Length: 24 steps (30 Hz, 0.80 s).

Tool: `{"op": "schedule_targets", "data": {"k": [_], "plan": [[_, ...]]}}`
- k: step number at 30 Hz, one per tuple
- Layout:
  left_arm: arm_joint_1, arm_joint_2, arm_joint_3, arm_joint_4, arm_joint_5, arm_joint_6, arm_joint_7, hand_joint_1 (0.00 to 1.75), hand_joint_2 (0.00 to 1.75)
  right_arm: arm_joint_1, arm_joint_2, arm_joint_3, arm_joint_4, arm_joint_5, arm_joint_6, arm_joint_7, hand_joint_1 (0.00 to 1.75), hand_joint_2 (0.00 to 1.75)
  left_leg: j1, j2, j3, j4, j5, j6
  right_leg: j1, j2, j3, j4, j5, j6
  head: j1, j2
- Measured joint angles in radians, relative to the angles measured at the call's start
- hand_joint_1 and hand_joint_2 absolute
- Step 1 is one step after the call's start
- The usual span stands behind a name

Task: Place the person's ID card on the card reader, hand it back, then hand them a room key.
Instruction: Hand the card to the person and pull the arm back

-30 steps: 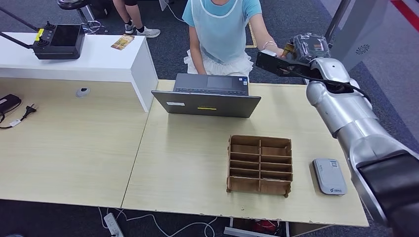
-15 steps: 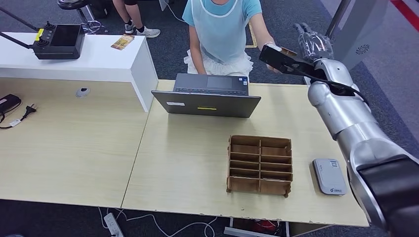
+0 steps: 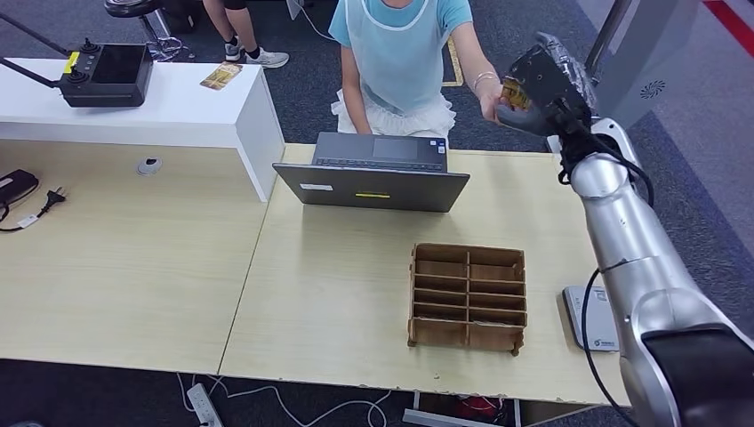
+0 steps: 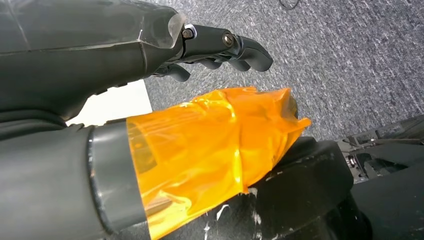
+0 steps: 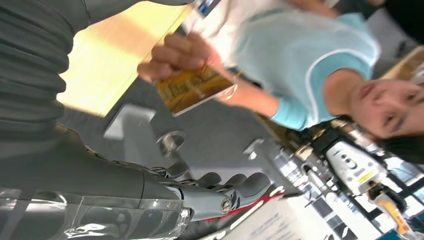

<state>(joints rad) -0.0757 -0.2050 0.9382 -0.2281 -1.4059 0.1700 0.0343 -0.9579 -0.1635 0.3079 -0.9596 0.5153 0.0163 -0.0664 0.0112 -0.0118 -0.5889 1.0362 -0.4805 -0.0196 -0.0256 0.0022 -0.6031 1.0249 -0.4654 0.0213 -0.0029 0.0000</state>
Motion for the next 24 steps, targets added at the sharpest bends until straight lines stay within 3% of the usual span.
{"op": "schedule_targets", "data": {"k": [13, 21, 24], "plan": [[0.005, 0.0, 0.007, 0.0, 0.015, 0.013, 0.0, 0.0, 0.0, 0.249, -0.005, -0.144, -0.3, -0.455, 0.12, -0.081, 0.0, 1.75, 0.0, 0.0, 0.0, 0.0, 0.0, 0.0, 0.0, 0.0, 0.0, 0.0, 0.0, 0.0, 0.0, 0.0], [0.007, 0.0, 0.03, 0.0, 0.045, 0.018, 0.0, 0.0, 0.0, 0.424, -0.049, -0.188, -0.475, -0.586, 0.146, -0.106, 0.0, 1.75, 0.0, 0.0, 0.0, 0.0, -0.001, 0.0, 0.0, 0.0, 0.0, 0.0, 0.0, 0.0, 0.0, 0.0], [0.008, 0.0, 0.039, 0.0, 0.051, 0.024, 0.0, 0.0, 0.0, 0.504, -0.069, -0.201, -0.535, -0.597, 0.147, -0.125, 0.0, 0.44, 0.0, 0.0, 0.0, 0.0, -0.001, 0.0, 0.0, 0.0, 0.0, 0.0, 0.0, 0.0, 0.0, 0.0]]}}
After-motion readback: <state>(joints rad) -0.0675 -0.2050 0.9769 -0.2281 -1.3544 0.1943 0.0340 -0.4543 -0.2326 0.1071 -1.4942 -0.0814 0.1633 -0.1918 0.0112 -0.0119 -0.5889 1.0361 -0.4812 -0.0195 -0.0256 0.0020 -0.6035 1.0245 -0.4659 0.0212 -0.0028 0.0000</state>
